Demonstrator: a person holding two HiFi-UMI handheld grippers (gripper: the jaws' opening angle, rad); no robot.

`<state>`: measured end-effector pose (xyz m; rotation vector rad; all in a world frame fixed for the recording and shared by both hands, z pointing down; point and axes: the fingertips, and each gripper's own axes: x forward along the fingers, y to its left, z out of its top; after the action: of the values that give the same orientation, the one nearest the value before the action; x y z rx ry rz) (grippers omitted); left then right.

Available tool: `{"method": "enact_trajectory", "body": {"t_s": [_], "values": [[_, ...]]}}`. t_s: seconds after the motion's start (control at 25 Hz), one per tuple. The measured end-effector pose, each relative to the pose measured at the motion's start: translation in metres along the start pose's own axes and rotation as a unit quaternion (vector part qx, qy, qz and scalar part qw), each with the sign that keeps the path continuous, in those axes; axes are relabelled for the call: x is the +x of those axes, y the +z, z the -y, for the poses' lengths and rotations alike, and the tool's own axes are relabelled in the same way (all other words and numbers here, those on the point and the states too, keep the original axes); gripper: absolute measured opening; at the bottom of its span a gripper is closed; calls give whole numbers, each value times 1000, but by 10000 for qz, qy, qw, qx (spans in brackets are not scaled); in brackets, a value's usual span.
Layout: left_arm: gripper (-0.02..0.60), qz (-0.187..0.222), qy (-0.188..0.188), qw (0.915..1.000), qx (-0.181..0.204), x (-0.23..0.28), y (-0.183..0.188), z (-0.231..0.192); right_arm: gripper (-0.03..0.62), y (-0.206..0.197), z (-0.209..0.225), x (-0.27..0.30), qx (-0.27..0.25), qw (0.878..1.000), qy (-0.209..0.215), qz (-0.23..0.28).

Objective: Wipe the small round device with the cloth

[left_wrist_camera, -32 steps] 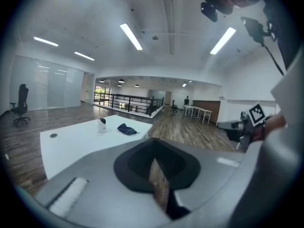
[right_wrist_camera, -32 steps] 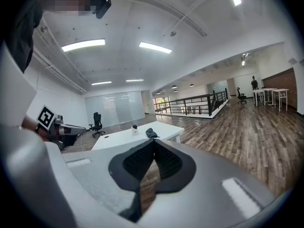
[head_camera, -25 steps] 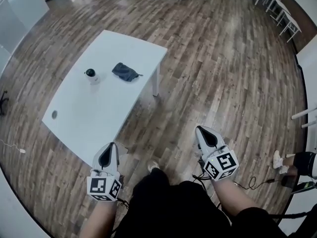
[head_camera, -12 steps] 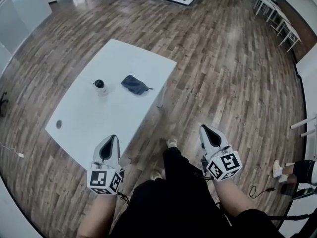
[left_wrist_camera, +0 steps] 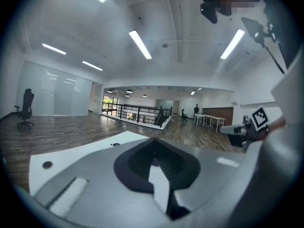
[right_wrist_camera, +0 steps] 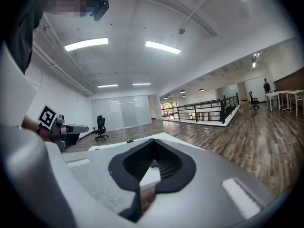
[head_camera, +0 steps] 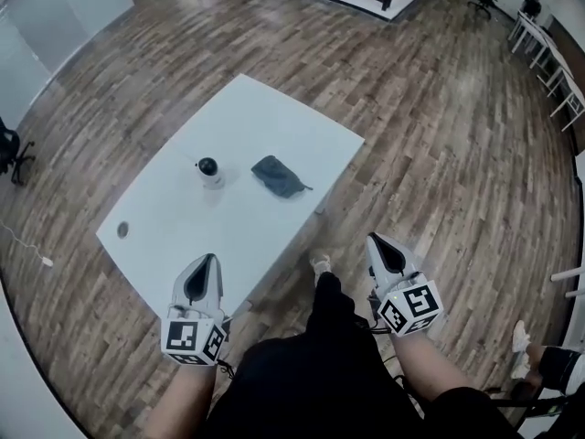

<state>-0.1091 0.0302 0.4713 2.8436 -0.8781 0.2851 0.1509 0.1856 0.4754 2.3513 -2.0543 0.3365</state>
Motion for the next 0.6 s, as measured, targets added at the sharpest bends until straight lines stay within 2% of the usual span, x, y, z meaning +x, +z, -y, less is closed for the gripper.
{"method": "enact_trajectory", "body": {"t_s": [0.16, 0.36, 0.52, 0.6], "values": [[8, -142, 222, 9996, -67, 21, 2, -15, 2, 6, 5, 40, -32, 9996, 290, -32], [8, -203, 325, 9992, -77, 61, 25, -25, 2, 11, 35, 82, 37, 9989, 413, -199], [8, -444, 822, 9954, -212, 60, 31, -51, 2, 7, 22, 132, 183, 9947, 928, -407], [8, -388, 816, 9957, -203, 85, 31, -58, 2, 11, 28, 155, 42, 9940, 1030, -376]]}}
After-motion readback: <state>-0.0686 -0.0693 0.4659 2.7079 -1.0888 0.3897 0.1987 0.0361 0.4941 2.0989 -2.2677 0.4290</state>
